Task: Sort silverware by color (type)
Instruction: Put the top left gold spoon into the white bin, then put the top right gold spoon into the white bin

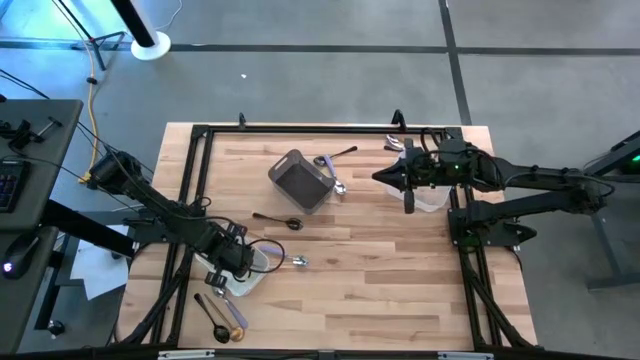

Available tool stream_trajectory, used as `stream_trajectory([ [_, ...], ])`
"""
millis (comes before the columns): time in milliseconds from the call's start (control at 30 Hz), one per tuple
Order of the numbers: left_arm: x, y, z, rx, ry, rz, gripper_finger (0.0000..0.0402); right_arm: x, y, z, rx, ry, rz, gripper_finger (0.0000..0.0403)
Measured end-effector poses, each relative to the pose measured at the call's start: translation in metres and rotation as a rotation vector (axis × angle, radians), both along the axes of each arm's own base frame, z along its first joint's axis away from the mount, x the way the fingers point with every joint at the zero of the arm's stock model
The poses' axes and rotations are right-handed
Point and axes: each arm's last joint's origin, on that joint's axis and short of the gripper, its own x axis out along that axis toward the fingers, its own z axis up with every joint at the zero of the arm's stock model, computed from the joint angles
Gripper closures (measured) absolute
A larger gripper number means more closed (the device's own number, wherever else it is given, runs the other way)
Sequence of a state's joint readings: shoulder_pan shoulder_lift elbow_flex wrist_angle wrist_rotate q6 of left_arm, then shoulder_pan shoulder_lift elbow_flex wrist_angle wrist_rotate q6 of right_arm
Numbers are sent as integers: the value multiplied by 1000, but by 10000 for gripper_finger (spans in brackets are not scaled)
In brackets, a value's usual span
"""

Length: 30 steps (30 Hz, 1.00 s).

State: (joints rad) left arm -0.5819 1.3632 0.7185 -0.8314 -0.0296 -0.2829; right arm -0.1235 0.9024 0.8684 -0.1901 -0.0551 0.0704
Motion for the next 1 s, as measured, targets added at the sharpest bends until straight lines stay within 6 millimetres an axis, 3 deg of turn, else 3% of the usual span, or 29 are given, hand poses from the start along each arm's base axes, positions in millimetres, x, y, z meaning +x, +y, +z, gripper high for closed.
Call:
stream_trajectory([
  [333,-1,-1,0,-43,29,-3,309,0,0,0,0,0,0,403],
  [600,-4,-1,5,-99,66,35,324,0,0,0,0,0,0,403],
  [867,0,4,54,-203,-123,80,395,0,0,1,-1,-6,0,403],
  [1000,-4,12,78,-230,-256,179,398,0,0,1,-1,-7,0,403],
])
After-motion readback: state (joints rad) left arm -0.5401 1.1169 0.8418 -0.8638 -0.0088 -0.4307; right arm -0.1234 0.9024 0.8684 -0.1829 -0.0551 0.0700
